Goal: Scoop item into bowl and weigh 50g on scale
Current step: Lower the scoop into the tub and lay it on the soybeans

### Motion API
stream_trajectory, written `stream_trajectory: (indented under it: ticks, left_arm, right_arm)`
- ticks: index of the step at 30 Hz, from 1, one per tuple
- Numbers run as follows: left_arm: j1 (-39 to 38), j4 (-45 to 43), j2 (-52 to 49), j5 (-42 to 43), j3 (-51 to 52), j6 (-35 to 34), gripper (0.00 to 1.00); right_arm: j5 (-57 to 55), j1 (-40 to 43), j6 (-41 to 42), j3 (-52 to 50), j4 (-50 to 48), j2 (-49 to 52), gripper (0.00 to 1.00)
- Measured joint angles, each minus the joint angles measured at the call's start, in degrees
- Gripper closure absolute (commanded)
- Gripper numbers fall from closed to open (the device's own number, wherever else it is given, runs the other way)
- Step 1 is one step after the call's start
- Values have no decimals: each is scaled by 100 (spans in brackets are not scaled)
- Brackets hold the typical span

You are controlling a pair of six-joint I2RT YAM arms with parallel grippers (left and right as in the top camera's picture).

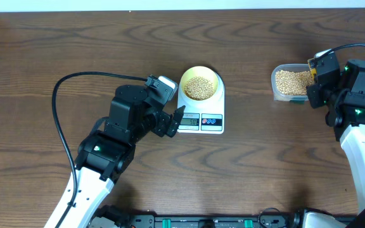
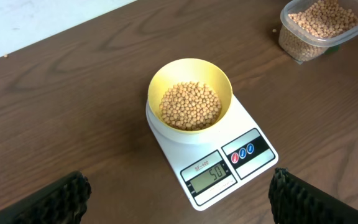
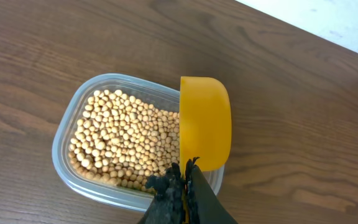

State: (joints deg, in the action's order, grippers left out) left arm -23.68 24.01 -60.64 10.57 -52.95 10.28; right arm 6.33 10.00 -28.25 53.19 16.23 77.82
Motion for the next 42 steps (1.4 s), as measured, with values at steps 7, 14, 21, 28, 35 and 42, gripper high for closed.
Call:
stream_trajectory:
  ticks: [7, 14, 21, 28, 35, 42]
  left_arm:
    - [0, 0, 0, 0, 0, 0, 6]
    - [0, 0, 0, 0, 0, 0, 6]
    - [0, 0, 0, 0, 0, 0, 6]
    - [0, 0, 0, -2, 0, 0, 6]
    - [0, 0, 0, 0, 0, 0, 6]
    - [0, 0, 0, 0, 0, 0, 6]
  right_arm:
    - [-85, -2, -61, 0, 2, 0, 99]
    - [-116, -173, -264, 0, 197, 0, 99]
    - [-146, -188, -212, 0, 197, 0, 99]
    - [-146, -153, 2105, 0, 83, 0, 99]
    - [-133, -133, 4903, 0, 275, 0, 99]
    - [-122, -133, 6142, 0, 382, 94, 99]
